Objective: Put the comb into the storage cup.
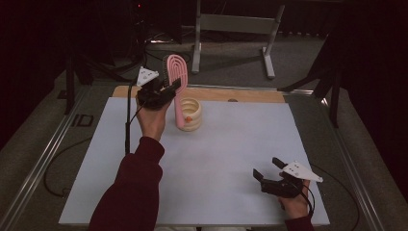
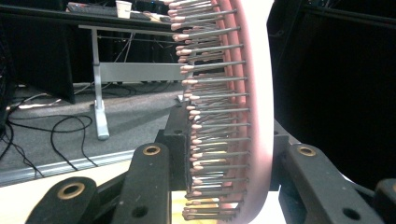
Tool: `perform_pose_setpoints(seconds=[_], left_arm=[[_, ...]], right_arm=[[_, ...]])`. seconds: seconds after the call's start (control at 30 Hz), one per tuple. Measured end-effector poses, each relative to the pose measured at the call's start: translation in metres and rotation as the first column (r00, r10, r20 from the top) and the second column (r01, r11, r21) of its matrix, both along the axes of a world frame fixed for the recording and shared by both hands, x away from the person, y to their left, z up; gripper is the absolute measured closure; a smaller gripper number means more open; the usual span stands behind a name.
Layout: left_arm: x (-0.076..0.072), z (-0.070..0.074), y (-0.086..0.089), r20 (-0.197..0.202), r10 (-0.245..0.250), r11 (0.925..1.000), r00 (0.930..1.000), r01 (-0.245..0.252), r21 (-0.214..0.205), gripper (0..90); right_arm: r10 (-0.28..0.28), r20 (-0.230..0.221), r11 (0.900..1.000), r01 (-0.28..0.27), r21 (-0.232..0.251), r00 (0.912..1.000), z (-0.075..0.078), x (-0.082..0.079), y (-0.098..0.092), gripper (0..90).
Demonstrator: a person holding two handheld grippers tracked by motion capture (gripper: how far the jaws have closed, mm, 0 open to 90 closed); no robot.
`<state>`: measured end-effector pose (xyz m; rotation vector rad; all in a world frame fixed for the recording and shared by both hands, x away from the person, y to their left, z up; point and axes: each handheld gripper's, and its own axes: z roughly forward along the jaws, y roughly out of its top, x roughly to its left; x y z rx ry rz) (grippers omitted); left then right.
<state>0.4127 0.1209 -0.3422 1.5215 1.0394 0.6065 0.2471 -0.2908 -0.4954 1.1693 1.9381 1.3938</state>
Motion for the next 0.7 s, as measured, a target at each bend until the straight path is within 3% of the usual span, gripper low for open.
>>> perform_pose_setpoints(seconds=[0.7], left_arm=[[0.011, 0.001, -0.005, -0.001, 0.006, 0.9992, 1.0000, -0.006, 0.040, 65.9]], right_arm=[[0.008, -0.003, 1.0000, -0.008, 0.005, 1.0000, -0.001, -0.001, -0.001, 8.9]])
